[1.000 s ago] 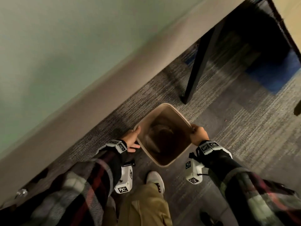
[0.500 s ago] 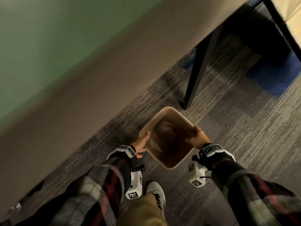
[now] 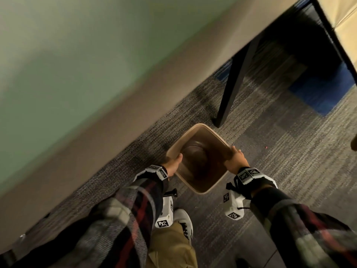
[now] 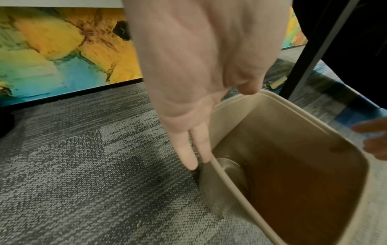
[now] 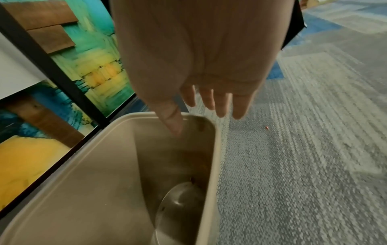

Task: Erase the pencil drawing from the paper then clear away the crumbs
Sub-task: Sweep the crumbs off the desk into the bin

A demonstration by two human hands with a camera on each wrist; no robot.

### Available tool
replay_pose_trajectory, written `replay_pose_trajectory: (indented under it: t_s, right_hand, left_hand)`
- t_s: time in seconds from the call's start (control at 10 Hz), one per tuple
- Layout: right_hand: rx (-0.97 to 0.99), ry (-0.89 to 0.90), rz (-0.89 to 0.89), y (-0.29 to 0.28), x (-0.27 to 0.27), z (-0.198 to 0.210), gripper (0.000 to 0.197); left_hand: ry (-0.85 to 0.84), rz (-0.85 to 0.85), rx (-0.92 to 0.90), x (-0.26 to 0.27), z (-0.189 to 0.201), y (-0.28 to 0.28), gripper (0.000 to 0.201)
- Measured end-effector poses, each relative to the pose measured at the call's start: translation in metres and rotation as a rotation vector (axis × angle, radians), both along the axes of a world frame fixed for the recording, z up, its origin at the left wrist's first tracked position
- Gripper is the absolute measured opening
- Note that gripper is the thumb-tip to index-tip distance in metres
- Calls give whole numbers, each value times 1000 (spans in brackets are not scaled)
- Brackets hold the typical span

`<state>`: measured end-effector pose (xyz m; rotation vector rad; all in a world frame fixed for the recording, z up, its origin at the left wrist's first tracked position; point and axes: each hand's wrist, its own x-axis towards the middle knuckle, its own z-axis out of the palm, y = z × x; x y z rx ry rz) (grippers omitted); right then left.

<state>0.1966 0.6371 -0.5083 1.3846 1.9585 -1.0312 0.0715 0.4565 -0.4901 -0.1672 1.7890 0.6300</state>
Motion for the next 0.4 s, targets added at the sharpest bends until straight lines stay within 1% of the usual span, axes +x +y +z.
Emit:
replay_pose_trajectory:
  t_s: [0.1, 0.2, 0.3, 0.4]
  right_hand:
    - [79, -3, 99, -5, -8, 29, 41]
    - [45, 15, 183, -17, -22, 75, 32]
    - [11, 61, 263, -36, -33, 127, 26]
    - [-39, 165, 217, -64, -35, 188, 18]
  left_hand:
    - [36, -152, -5, 0, 16, 0, 52]
    - [2, -196, 26, 4, 42, -3, 26]
    - [99, -317, 36, 10, 82, -15, 20]
    - [205, -407, 88, 20, 138, -28, 33]
